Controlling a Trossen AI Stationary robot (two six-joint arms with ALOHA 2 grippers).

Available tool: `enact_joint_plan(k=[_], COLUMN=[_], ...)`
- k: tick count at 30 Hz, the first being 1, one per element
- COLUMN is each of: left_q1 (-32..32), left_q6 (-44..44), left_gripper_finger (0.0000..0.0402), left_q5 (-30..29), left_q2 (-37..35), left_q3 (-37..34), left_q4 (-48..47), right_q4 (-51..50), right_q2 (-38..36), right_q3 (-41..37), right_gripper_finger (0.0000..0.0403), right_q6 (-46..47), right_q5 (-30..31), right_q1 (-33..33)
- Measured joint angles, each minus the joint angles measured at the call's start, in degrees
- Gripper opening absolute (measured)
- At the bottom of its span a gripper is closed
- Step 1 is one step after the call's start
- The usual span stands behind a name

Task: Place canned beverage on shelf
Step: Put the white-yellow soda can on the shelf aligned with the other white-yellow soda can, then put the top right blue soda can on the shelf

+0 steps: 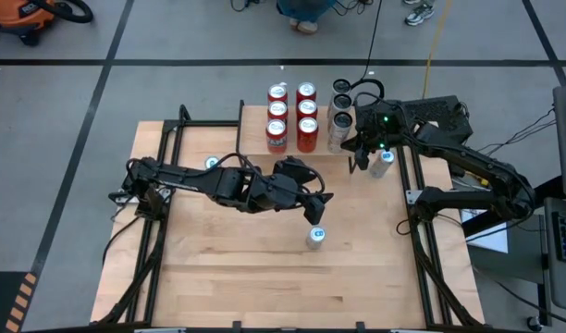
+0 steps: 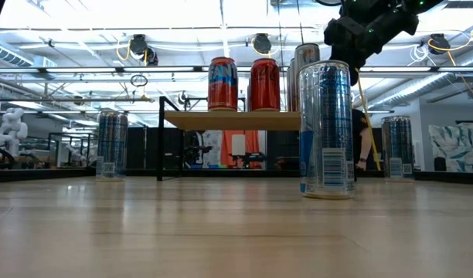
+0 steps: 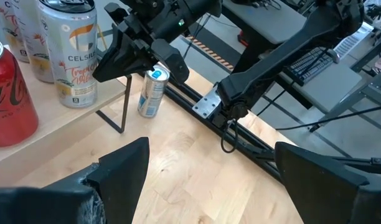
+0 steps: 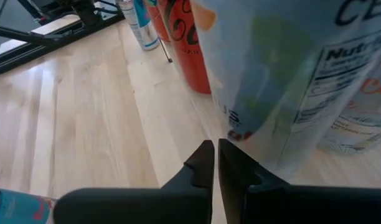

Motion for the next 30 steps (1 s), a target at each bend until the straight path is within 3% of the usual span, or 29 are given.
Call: enact_joint_plan(k=[24, 30], left_q1=[0.17, 0.17], left_q6=[-4.49, -4.50], left_gripper_finger=[0.0348, 0.0348], left_q5=[-0.98, -0.96], left_q2=[-0.31, -0.57], left_q3=[0.02, 3.66], left_q4=[-3.16, -8.39], right_q4=[-0.63, -2.01], right_q2=[-0.40, -1.47], right_q3=[0.00, 0.00], right_gripper_finger=[0.0000, 0.0000], right_q6=[3.14, 6.46], right_q5=[-0.48, -1.54], right_q1=[0.18, 1.77])
